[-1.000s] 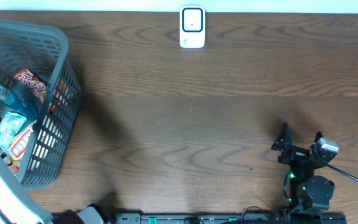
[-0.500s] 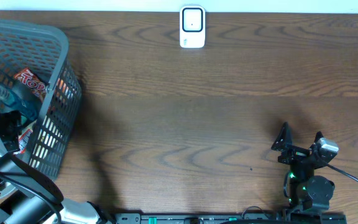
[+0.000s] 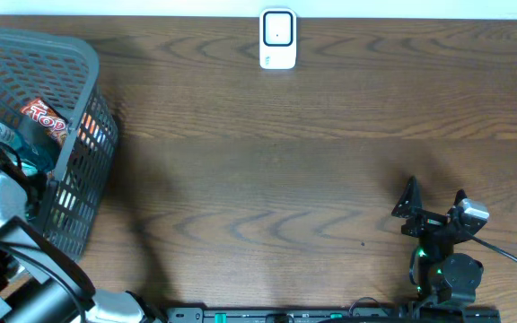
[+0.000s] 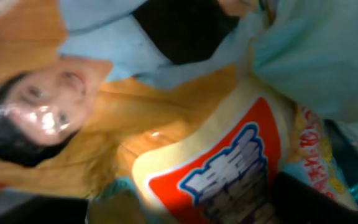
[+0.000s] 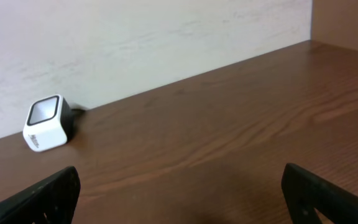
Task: Scan the item barcode
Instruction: 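Reach the left gripper into the basket and grasp the yellow snack bag, then carry the snack bag out and place it on the table center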
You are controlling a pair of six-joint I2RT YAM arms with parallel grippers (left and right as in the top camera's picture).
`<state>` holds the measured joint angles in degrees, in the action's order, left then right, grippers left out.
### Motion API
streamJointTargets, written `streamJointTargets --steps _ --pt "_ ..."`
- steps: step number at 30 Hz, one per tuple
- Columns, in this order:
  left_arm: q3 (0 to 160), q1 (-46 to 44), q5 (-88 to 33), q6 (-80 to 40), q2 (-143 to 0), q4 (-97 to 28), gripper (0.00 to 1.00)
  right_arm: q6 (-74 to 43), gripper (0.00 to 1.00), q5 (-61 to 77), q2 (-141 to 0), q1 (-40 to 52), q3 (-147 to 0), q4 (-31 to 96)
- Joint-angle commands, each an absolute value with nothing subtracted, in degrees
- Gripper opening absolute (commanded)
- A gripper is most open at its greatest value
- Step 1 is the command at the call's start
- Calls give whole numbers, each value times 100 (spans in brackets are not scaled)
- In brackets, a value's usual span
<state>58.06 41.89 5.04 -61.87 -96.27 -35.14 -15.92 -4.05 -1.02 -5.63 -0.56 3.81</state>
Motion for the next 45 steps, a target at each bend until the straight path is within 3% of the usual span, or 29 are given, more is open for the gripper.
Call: streamJointTargets --steps 1,2,3,11,27,31,34,39,45 --pt "5234 4215 556 -6160 -9806 -3430 30 -1538 99 -410 -93 -519 -32 386" --pt "5183 4215 558 -6160 -9806 -3411 14 -1538 99 -410 -93 -519 -32 386" --pt "5177 4215 558 -6156 -9806 -3417 8 -1540 99 -410 -93 -519 -32 386" --pt "5596 4219 554 -5076 -9008 -3559 7 -1538 99 -410 -93 -519 -32 386" --pt "6250 4215 443 -5336 -4925 -3527 7 -1540 99 -410 -93 -519 -32 386" --pt "6250 4202 -1028 -5686 -4215 -3065 7 -1540 99 -410 -93 -519 -32 386" --pt "6250 4158 -2871 -5798 -3990 -2576 8 -1538 99 -410 -93 -519 -32 386" --pt "6233 3459 -4261 -5297 -4038 -2620 7 -1538 99 -410 -93 -519 -32 386" --pt "6047 1619 -3774 -3756 -4285 -3441 7 -1538 99 -410 -93 -519 -32 386"
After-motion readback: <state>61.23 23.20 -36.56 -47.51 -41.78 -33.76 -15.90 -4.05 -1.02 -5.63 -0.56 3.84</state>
